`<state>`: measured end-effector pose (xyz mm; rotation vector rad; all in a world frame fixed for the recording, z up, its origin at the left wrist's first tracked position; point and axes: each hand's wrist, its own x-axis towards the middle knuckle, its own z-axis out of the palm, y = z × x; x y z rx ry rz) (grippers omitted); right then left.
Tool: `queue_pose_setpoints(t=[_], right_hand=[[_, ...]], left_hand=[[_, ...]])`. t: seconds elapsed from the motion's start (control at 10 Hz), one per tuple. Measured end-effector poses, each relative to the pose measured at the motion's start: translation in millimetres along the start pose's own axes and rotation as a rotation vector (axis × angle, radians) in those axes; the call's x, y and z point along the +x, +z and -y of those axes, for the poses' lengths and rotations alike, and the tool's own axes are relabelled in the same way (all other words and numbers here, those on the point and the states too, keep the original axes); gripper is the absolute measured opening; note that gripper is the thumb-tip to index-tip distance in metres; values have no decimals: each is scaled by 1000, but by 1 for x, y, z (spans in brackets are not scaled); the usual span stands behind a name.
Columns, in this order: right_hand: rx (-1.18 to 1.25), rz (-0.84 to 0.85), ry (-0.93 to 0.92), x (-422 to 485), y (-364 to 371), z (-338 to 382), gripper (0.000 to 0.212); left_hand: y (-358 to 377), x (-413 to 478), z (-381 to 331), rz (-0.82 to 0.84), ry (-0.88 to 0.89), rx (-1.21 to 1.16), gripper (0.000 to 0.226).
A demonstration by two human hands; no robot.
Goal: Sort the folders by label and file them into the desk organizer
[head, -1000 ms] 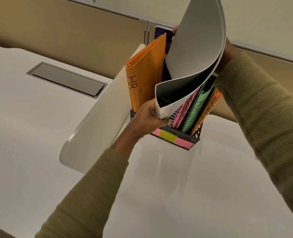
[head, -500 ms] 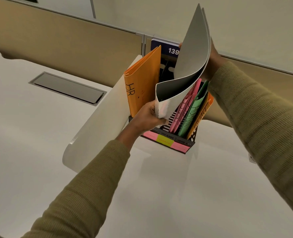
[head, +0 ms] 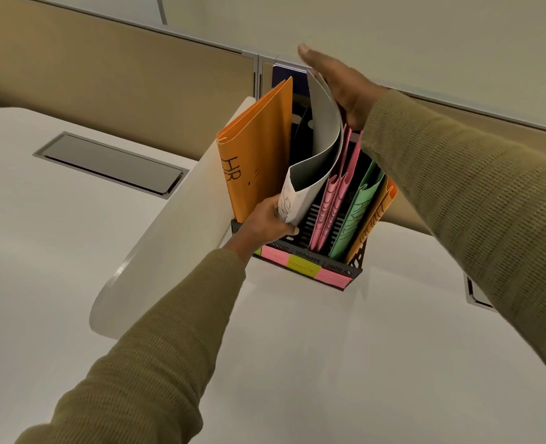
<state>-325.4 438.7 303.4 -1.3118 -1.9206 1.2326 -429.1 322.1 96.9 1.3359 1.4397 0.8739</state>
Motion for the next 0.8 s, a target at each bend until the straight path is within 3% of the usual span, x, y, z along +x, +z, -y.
queue_pose_setpoints(t=[0.2,0.3,0.4,0.5,0.6,0.8], right_hand=[[-448,0,43,26,15,-31,52],[-662,74,92,34,24,-49,52],[-1019,94,208,35,37,-71,66],[-1079,81,210,30,38,-73,69],[-973,40,109,11,33,-59,70],[-824,-97,-198,-73,36,-48,69]], left_hand=[[12,18,29,-41,-94,0,78],[16,22,35,-67,-132,12,81],[22,21,38,-91,-109,81,76],[26,15,35,-100,-45,155,72],[28,0,30,-165,5,176,69],[32,-49,23,-354,52,168,59]])
